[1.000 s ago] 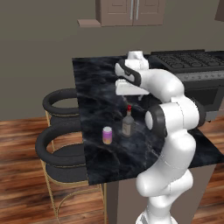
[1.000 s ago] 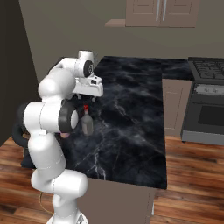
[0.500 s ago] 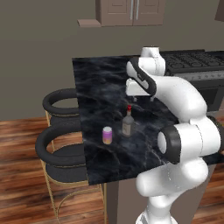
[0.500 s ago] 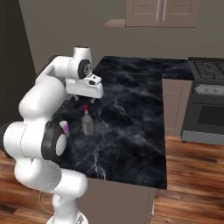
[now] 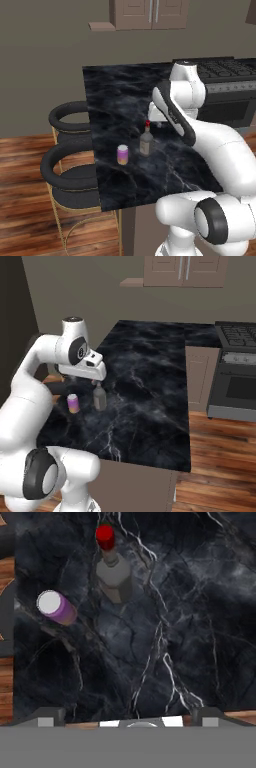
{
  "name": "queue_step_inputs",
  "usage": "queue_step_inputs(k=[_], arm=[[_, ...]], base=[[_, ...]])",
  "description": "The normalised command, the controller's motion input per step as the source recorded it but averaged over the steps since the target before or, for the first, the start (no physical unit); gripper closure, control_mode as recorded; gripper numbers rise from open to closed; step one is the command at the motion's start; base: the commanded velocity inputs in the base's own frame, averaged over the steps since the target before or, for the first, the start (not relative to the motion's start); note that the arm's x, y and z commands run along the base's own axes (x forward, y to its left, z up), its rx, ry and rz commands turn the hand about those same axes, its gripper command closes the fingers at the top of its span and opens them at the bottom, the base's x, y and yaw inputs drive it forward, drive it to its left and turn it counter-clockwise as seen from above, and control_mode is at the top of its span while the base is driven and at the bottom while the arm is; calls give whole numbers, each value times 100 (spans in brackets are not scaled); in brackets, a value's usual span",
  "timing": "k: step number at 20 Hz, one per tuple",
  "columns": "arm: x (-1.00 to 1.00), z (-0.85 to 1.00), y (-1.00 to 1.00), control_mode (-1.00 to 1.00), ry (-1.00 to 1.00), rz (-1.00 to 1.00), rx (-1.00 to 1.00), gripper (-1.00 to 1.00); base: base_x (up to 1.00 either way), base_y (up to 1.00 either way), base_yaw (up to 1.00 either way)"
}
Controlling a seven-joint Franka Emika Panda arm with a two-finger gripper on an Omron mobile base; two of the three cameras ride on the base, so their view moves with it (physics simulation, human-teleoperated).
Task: Move the drinks to the dining counter.
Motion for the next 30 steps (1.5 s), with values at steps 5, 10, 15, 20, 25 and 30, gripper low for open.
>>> queue_step_inputs(k=[5, 10, 15, 20, 25, 30], arm=[[-52, 19, 18, -100, 0, 0, 0, -100], [-45, 30, 4, -100, 5, 0, -1, -100], [-55, 28, -1, -100, 10, 3, 0, -100], [-48, 3, -1, -100, 7, 3, 0, -100], [-16, 0, -3, -100, 0, 3, 0, -100], [0, 0, -4, -100, 0, 4, 0, -100]], base=[[0, 0, 0], [0, 0, 0], [0, 0, 0], [0, 0, 0], [0, 0, 0], [0, 0, 0]])
